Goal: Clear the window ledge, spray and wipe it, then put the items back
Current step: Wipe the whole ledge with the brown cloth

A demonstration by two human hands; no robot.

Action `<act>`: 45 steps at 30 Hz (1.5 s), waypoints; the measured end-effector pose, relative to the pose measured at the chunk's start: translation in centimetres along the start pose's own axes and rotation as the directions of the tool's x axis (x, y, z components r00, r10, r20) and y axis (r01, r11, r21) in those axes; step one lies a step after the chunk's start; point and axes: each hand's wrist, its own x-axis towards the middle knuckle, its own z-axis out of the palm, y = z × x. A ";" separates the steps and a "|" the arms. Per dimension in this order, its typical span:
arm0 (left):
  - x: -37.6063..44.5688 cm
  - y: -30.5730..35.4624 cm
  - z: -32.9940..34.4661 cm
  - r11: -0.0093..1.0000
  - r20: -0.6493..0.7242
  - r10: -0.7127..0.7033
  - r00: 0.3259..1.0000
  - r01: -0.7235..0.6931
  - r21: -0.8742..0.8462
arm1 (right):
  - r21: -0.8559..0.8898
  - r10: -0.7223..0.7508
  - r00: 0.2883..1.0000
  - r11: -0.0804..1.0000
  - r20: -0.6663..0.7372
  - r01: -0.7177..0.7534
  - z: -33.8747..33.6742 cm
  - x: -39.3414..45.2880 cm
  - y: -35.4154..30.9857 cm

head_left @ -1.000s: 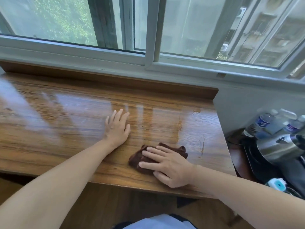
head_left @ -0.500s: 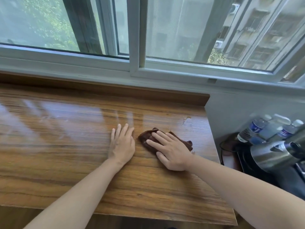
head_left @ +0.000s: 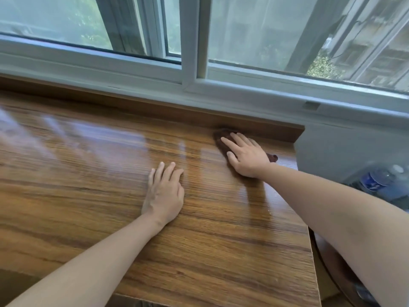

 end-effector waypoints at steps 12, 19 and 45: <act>-0.1 0.5 -1.2 0.994 0.113 0.016 0.993 -0.029 0.109 | -0.029 -0.058 0.998 0.998 -0.004 0.058 0.3 -4.5 -2.9; 0.0 0.8 -1.4 0.994 0.118 0.018 0.993 -0.030 0.103 | -0.037 -0.085 0.996 0.996 -0.003 0.085 0.7 -5.5 -1.9; 0.1 0.7 -0.9 0.992 0.091 0.032 0.995 -0.043 0.119 | -0.036 -0.193 0.975 0.980 0.108 0.198 0.4 -12.5 -4.9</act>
